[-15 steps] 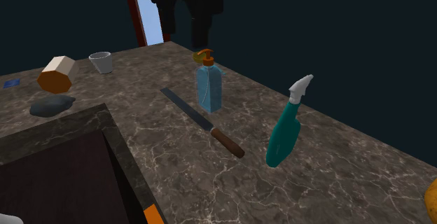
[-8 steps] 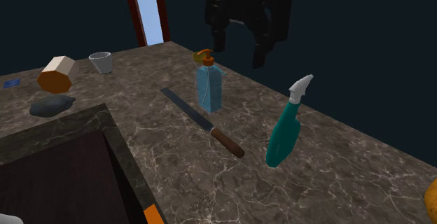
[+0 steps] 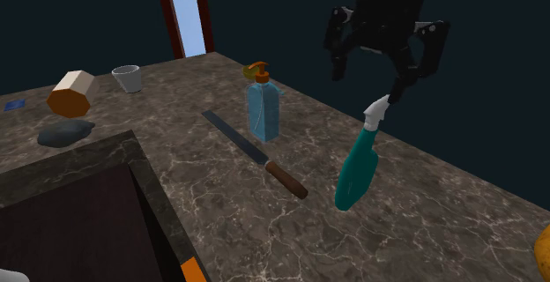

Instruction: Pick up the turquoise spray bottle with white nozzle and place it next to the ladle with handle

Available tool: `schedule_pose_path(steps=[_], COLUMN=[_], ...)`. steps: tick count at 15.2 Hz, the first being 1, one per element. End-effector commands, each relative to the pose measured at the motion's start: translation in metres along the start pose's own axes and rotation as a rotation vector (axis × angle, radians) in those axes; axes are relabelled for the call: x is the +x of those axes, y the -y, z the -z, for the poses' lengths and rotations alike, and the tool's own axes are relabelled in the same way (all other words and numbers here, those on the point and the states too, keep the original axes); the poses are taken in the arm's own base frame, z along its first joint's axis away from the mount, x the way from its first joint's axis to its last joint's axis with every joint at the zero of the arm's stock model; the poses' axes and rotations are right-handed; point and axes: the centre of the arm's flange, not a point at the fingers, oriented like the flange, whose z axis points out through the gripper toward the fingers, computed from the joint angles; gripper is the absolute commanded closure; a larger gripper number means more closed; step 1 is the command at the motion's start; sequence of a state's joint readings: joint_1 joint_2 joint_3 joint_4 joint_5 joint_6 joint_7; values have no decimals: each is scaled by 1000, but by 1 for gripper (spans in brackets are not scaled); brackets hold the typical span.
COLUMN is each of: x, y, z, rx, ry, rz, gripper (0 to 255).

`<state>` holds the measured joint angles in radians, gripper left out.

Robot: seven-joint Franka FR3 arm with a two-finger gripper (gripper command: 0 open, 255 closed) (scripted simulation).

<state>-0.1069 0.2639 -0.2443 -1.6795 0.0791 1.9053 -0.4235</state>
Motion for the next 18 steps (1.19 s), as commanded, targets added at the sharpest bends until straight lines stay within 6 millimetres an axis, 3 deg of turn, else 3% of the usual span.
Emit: schedule_pose_path(steps=[1,2,10,18], x=[22,32,33,33], y=[-12,-19,-19,-19], z=[-10,-14,-54,-54], rx=[3,4,4,4], ry=[-6,-9,-10,-9], rz=[2,3,3,3], gripper=[0,0,0,0])
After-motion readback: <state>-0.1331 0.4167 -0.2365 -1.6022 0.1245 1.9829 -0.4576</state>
